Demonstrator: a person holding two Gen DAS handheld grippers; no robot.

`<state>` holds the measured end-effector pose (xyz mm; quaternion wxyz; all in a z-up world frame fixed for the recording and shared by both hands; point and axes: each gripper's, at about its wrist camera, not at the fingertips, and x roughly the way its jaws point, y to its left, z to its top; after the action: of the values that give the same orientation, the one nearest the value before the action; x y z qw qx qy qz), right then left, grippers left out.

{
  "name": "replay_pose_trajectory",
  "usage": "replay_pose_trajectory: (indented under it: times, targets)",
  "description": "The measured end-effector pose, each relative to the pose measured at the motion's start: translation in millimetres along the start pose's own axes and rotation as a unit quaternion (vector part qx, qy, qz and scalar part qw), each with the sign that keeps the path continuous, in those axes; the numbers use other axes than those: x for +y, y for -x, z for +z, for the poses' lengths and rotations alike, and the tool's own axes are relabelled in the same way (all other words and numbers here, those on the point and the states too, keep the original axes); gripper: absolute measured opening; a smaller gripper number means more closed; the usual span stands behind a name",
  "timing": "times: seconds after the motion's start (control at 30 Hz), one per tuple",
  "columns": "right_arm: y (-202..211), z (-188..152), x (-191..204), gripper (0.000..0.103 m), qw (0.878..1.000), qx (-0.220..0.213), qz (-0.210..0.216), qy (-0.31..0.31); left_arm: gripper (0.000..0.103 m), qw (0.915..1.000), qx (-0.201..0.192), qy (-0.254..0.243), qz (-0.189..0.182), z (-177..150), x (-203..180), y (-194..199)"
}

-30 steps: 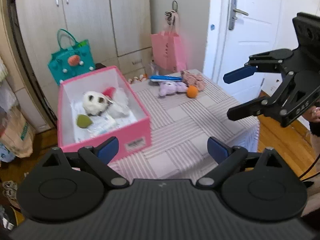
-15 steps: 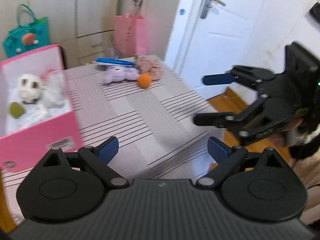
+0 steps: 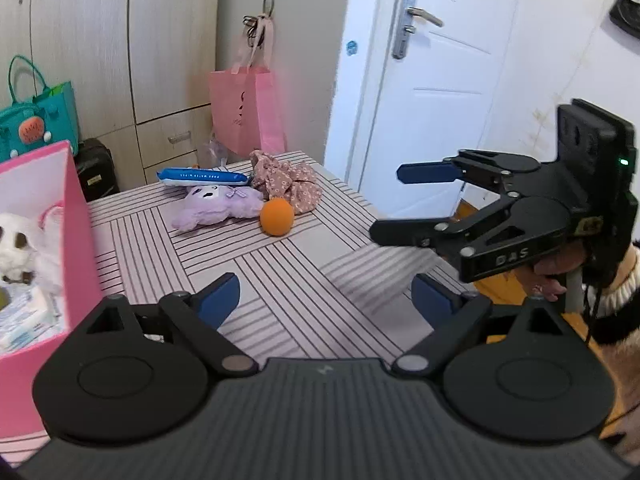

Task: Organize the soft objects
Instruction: 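Withdraw both open tools from the box toward the orange ball and scrunchie, then close the left tool on the orange sponge ball while the right tool grasps the floral scrunchie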

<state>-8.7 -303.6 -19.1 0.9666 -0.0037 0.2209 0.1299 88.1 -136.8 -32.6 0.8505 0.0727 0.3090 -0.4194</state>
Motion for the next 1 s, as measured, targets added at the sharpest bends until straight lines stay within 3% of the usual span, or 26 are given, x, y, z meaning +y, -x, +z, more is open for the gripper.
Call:
replay_pose_trajectory:
  times: [0.13, 0.47, 0.53, 0.63, 0.8, 1.0]
  targets:
    - [-21, 0, -27, 0.093, 0.999, -0.001, 0.005, -0.037, 0.084, 0.9996, -0.009, 0.019, 0.018, 3, 15, -32]
    - [-81, 11, -83, 0.092, 0.994, 0.012, -0.013, -0.110, 0.080, 0.9951, -0.045, 0.077, 0.043, 20, 39, -103]
    - [-96, 12, -88, 0.092, 0.993, 0.025, -0.015, -0.118, 0.074, 0.9933, -0.052, 0.093, 0.045, 21, 42, -115]
    - [-118, 13, -96, 0.092, 0.990, 0.052, -0.028, -0.127, 0.074, 0.9929, -0.063, 0.084, 0.055, 22, 35, -132]
    - [-143, 13, -110, 0.088, 0.987, 0.081, -0.041, -0.135, 0.072, 0.9912, -0.059, 0.050, 0.108, 22, 21, -156]
    - [-163, 7, -127, 0.088, 0.980, 0.102, -0.039, -0.167, 0.072, 0.9908, -0.040, 0.099, 0.083, 26, 28, -169]
